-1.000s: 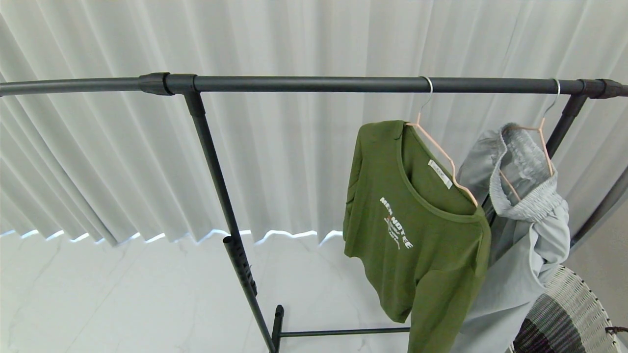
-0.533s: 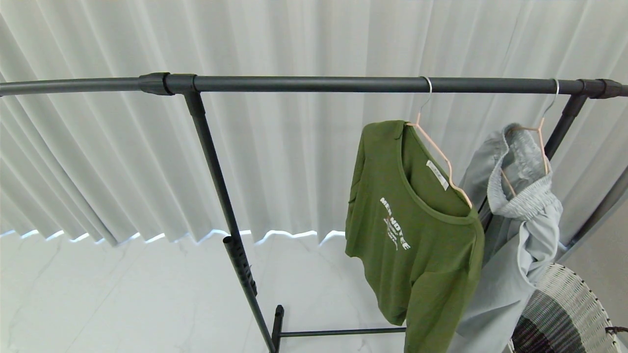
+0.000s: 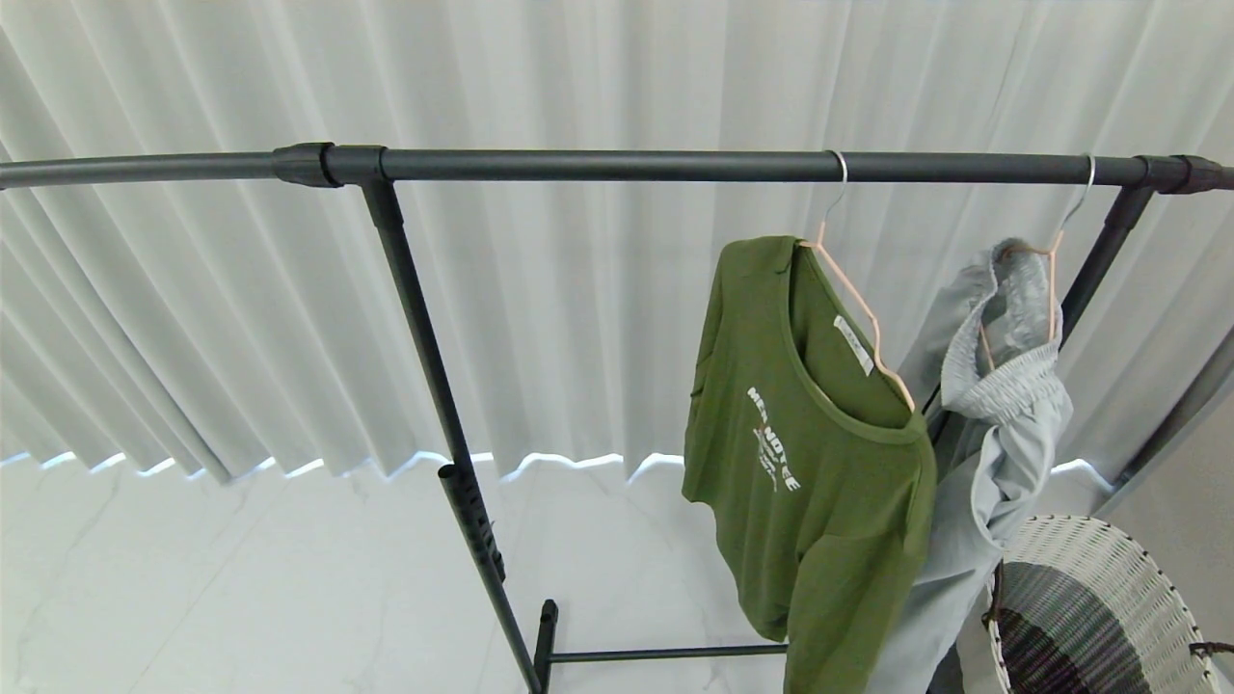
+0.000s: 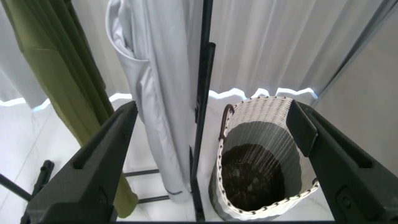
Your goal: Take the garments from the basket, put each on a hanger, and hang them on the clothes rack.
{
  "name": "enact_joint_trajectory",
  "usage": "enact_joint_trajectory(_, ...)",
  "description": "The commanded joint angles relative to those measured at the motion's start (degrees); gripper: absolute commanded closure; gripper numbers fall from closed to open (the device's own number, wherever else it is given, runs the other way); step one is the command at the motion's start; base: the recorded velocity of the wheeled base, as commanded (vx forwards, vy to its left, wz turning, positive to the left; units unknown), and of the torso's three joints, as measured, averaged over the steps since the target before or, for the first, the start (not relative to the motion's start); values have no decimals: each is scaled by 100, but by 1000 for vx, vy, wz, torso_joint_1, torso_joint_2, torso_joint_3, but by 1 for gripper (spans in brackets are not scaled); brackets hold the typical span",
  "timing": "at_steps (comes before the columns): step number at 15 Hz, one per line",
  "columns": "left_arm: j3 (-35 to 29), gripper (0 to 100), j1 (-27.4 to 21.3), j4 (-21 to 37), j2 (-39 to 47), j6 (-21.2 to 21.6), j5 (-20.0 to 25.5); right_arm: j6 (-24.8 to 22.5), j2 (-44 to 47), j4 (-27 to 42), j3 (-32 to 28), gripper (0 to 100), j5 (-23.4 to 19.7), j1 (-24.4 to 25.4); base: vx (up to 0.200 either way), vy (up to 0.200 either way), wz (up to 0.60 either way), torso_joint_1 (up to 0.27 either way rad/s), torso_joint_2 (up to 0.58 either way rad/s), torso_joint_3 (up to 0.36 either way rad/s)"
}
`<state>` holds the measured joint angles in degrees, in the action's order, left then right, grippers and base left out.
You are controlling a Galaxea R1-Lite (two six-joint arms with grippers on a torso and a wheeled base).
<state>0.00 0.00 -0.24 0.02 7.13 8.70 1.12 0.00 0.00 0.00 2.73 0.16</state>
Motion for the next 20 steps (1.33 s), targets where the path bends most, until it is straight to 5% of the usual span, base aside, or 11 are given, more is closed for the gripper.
enact_joint_trajectory(1,0,0,0,-2,-2,-1,0,2,9,0,0,0,-1,2,0,0,0,0,0,0)
enact_joint_trajectory(20,0,0,0,-2,-2,-1,0,-226,9,9,0,0,-27,2,0,0,0,0,0,0)
